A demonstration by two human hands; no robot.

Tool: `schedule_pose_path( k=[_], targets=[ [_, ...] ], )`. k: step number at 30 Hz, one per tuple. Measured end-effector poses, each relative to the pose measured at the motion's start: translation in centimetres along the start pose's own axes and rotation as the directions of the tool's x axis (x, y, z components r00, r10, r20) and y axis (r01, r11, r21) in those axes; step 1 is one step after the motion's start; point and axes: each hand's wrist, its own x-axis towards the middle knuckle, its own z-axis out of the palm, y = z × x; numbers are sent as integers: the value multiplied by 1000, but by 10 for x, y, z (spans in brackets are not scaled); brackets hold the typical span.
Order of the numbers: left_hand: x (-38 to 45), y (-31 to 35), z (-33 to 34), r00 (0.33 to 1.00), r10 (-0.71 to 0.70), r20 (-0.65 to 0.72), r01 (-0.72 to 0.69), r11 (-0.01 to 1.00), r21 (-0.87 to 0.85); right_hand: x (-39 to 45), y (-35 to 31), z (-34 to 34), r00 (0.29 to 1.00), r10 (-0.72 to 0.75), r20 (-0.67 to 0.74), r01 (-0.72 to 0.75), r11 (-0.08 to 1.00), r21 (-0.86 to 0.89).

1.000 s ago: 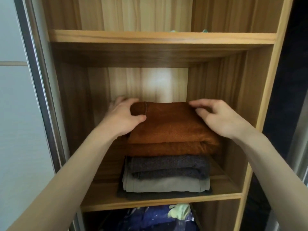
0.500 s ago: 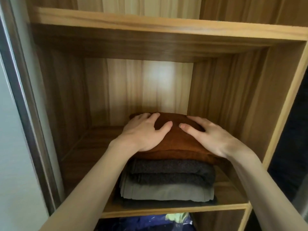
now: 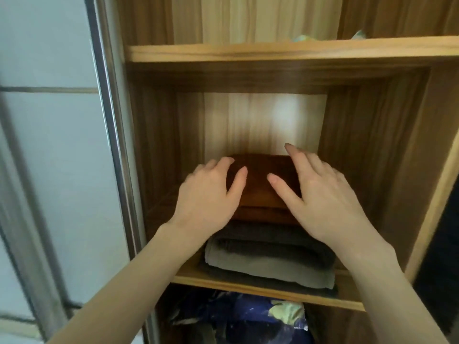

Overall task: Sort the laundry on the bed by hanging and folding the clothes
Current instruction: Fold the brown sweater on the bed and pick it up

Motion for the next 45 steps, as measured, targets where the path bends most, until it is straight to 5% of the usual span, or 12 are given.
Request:
schedule_pose_path(
  k=[7,11,20,24,29,45],
  targets=[
    [-57,-35,-79,915,64,-399,-131,981,-144,-19,-87,-2,976,-198,-86,208,970,128],
    [-73,-83,-116,790,220,-573,-241,970,41,-21,-144,2,958,-238,-158,263,951,162],
    [-85,-187,-141,869,179,-461,-189,982,26,-14,-280,49,808,-199,-554,341,925,165],
    [-79,-194,-127,877,310,-368,-247,946,209,-1,-318,83,845,-256,-469,302,953,22],
    [-77,-187,-111,917,264,-300,-148,921,359,8,-306,106,873,-204,-442,205,978,-47],
    [-78,-197,-66,883,329,-335,-255,935,248,-2,-240,94,866,-219,-450,126,966,-228]
  ],
)
